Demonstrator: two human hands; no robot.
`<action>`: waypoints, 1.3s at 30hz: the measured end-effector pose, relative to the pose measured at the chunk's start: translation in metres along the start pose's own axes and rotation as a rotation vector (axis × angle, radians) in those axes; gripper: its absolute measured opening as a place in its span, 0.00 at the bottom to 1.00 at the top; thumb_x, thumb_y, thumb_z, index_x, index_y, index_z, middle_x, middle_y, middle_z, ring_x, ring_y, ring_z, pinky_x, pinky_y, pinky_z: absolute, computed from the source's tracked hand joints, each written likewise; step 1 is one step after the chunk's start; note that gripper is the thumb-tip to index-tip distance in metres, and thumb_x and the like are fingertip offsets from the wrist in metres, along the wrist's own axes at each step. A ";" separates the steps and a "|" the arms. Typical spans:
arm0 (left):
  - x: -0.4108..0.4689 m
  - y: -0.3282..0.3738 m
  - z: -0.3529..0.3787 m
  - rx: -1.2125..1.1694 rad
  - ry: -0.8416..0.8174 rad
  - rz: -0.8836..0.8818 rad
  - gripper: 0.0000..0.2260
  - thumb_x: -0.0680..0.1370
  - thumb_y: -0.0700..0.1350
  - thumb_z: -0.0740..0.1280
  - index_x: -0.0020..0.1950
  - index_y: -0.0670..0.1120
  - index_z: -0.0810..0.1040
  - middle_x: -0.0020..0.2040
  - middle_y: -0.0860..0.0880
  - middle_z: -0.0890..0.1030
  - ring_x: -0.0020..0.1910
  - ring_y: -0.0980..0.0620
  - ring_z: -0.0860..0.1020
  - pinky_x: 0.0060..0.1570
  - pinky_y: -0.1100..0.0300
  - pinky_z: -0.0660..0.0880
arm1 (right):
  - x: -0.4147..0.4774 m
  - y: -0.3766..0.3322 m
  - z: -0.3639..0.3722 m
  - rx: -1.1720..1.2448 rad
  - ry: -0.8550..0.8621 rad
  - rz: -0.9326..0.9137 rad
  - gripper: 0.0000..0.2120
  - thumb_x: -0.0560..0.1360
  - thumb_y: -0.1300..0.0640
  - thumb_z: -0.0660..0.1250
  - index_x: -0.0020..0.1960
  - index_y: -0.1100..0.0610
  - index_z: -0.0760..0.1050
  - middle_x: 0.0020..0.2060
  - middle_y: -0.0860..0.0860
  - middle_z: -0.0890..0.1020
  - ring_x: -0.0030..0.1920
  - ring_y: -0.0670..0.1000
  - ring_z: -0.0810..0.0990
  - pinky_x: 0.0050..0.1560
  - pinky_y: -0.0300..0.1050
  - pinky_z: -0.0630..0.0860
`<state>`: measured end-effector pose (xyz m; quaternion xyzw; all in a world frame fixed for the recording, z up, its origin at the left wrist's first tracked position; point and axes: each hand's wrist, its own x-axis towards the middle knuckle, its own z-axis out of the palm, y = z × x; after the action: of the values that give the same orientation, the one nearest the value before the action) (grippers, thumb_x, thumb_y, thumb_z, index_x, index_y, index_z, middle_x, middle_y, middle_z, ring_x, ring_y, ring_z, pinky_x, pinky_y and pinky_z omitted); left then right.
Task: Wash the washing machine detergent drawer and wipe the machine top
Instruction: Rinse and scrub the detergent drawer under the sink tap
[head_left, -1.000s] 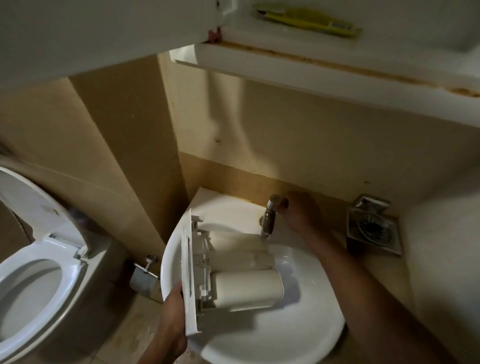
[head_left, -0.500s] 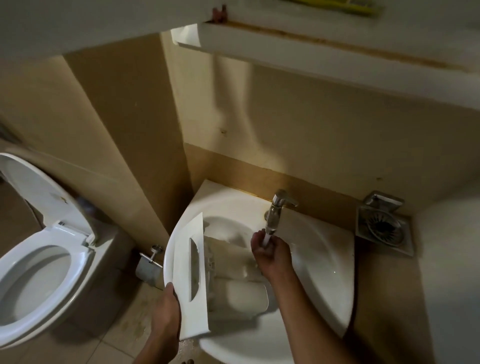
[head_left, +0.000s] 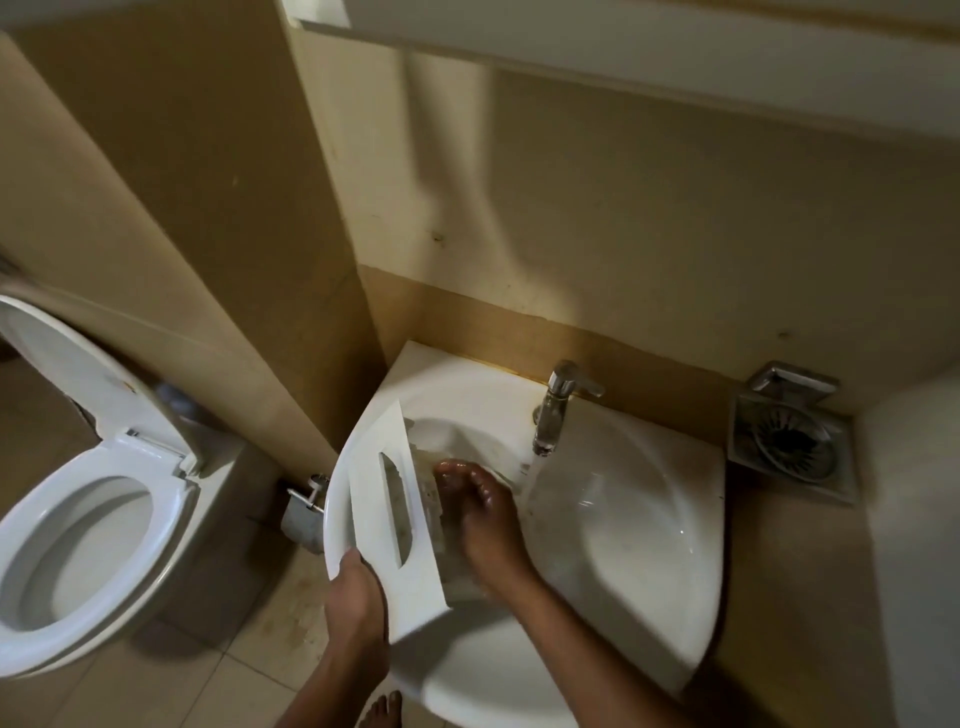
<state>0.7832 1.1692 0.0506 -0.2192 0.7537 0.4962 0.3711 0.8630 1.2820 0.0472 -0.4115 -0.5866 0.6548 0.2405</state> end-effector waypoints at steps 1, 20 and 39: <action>0.001 -0.001 0.002 -0.003 0.007 0.000 0.18 0.84 0.51 0.56 0.65 0.40 0.72 0.50 0.39 0.78 0.38 0.44 0.76 0.37 0.54 0.73 | -0.013 0.009 0.005 -0.064 0.054 -0.125 0.14 0.80 0.64 0.61 0.57 0.52 0.81 0.53 0.42 0.84 0.56 0.41 0.80 0.56 0.32 0.75; -0.016 0.001 0.006 0.073 0.048 0.030 0.13 0.84 0.52 0.55 0.58 0.43 0.70 0.50 0.40 0.78 0.43 0.42 0.76 0.47 0.49 0.74 | 0.015 0.038 -0.030 -0.554 0.140 0.466 0.28 0.82 0.40 0.48 0.75 0.55 0.65 0.74 0.56 0.68 0.73 0.57 0.67 0.72 0.50 0.62; -0.034 -0.016 0.024 0.057 0.202 0.057 0.18 0.82 0.52 0.52 0.54 0.39 0.73 0.53 0.39 0.79 0.51 0.37 0.77 0.59 0.43 0.76 | -0.013 0.057 -0.021 -0.434 0.158 0.365 0.39 0.78 0.34 0.51 0.79 0.59 0.55 0.78 0.55 0.58 0.77 0.56 0.57 0.76 0.54 0.55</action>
<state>0.8237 1.1831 0.0616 -0.2359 0.8069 0.4604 0.2850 0.8967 1.2720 -0.0041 -0.6019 -0.6086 0.5122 0.0700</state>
